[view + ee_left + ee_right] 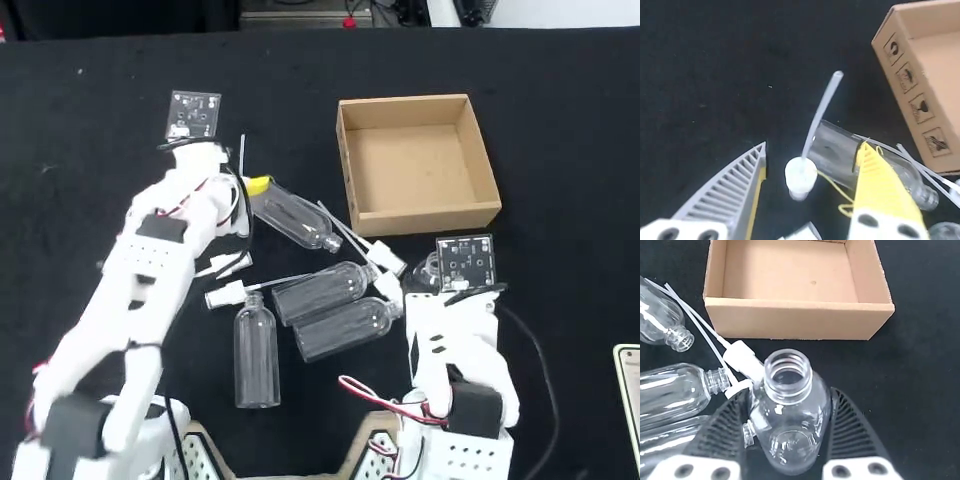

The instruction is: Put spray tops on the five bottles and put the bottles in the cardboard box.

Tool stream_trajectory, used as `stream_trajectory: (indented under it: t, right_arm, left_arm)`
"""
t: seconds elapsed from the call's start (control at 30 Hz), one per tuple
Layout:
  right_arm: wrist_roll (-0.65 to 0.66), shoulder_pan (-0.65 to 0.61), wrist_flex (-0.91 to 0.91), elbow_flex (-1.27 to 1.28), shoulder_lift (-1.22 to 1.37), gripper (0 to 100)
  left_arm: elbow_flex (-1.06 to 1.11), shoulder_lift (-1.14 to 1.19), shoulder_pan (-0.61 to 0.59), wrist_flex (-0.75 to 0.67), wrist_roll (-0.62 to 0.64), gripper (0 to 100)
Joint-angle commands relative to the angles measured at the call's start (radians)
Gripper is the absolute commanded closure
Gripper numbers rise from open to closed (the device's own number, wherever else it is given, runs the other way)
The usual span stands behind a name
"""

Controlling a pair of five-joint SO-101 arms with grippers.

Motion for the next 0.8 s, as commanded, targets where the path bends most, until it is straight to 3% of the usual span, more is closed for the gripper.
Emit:
stream_trajectory:
  t: [0.0,0.23,0.53,0.63,0.77]
  right_arm:
    - [-0.009,-0.012,-0.017,-0.002,-0.059,98.8]
    - [-0.008,-0.012,-0.017,-0.002,-0.059,98.8]
    - [-0.009,-0.012,-0.02,-0.002,-0.059,98.8]
    - [-0.011,-0.012,-0.02,-0.002,-0.059,98.8]
    - [-0.011,-0.012,-0.02,-0.002,-0.059,98.8]
  left_arm:
    - [-0.119,0.083,-0.028,-0.051,0.014,73]
    - [-0.14,0.147,-0.216,-0.031,0.009,73]
    - [-0.157,0.143,-0.476,0.178,-0.017,72]
    - [-0.199,0.12,-0.483,0.279,-0.137,72]
    - [-0.26,0.089,-0.387,0.394,-0.239,72]
